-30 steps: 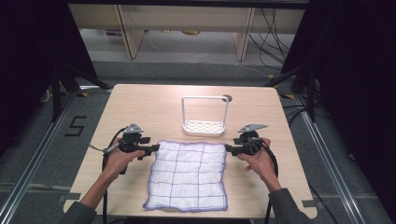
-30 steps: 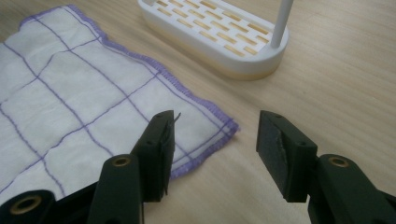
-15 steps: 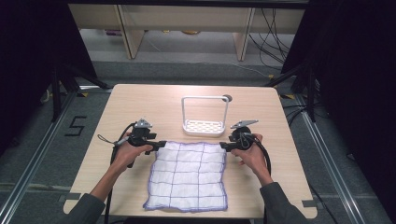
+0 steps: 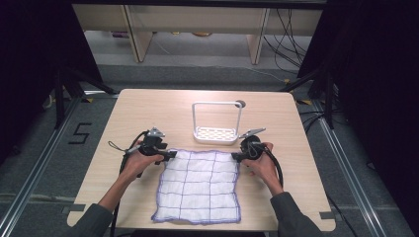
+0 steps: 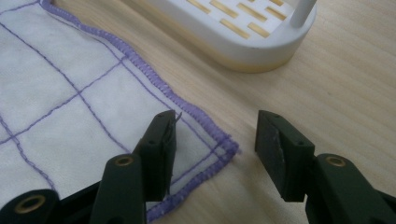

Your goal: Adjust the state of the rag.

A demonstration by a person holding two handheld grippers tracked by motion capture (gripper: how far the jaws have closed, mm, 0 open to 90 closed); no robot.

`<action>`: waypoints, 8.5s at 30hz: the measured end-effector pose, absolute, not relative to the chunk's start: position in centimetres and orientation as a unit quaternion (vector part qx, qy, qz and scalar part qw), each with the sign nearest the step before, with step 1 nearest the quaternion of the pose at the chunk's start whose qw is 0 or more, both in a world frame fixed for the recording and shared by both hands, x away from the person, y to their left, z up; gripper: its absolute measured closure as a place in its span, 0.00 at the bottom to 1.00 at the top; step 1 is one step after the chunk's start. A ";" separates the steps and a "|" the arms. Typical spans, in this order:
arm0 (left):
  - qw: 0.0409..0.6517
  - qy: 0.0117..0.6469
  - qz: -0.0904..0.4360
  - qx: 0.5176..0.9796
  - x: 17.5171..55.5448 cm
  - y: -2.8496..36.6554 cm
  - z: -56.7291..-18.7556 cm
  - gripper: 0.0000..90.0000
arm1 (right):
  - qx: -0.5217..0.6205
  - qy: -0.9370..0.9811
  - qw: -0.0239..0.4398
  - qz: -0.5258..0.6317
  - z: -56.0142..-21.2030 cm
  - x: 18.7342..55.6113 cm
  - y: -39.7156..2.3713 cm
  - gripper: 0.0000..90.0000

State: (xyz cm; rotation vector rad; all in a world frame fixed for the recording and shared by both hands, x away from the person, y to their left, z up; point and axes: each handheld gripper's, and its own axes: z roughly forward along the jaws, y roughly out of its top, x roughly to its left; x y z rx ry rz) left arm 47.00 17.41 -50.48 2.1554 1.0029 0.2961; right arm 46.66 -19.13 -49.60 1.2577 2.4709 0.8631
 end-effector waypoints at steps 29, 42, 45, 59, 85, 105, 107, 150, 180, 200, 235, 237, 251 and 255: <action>0.377 0.367 0.125 0.841 46.6 16.9 -50.2 0.94 | 0.390 0.851 0.114 0.333 -48.8 46.2 -19.5 0.97; 0.416 0.354 0.136 0.827 46.6 17.3 -47.8 0.94 | 0.383 0.836 0.130 0.372 -46.1 46.1 -20.4 0.98; 0.419 0.349 0.142 0.826 46.7 17.3 -47.1 0.94 | 0.382 0.831 0.133 0.380 -45.1 46.0 -20.3 0.98; 0.455 0.304 0.164 0.821 42.2 18.2 -44.2 0.94 | 0.312 0.845 0.156 0.405 -41.6 42.0 -20.9 0.98; 0.407 0.242 0.159 0.866 31.8 19.8 -49.4 0.90 | 0.251 0.882 0.113 0.383 -46.4 32.5 -21.2 0.97; 0.348 0.180 0.155 0.907 28.4 19.4 -50.9 0.87 | 0.241 0.907 0.097 0.332 -49.4 29.6 -21.2 0.89; 0.357 0.198 0.149 0.900 28.4 19.6 -51.0 0.76 | 0.250 0.901 0.105 0.338 -49.3 29.5 -21.5 0.81; 0.380 0.310 0.095 0.866 36.8 19.4 -51.5 0.68 | 0.379 0.865 0.129 0.302 -50.3 29.2 -19.9 0.50; 0.370 0.253 0.131 0.884 31.9 18.7 -50.9 0.91 | 0.321 0.885 0.083 0.328 -49.8 33.5 -20.7 0.96; 0.427 0.210 0.084 0.876 27.5 13.4 -50.1 0.90 | 0.301 0.900 0.097 0.299 -48.0 42.0 -19.9 0.96; 0.483 0.280 0.101 0.823 34.3 10.2 -47.8 0.45 | 0.395 0.848 0.119 0.333 -46.9 46.5 -18.5 0.50; 0.474 0.295 0.103 0.823 36.0 10.3 -48.1 0.44 | 0.403 0.847 0.114 0.329 -47.1 46.4 -18.3 0.49; 0.431 0.347 0.101 0.827 43.1 9.5 -49.5 0.42 | 0.410 0.845 0.108 0.325 -47.9 46.5 -18.0 0.47; 0.426 0.355 0.099 0.826 44.2 9.2 -49.8 0.40 | 0.417 0.842 0.102 0.326 -47.7 46.4 -17.9 0.47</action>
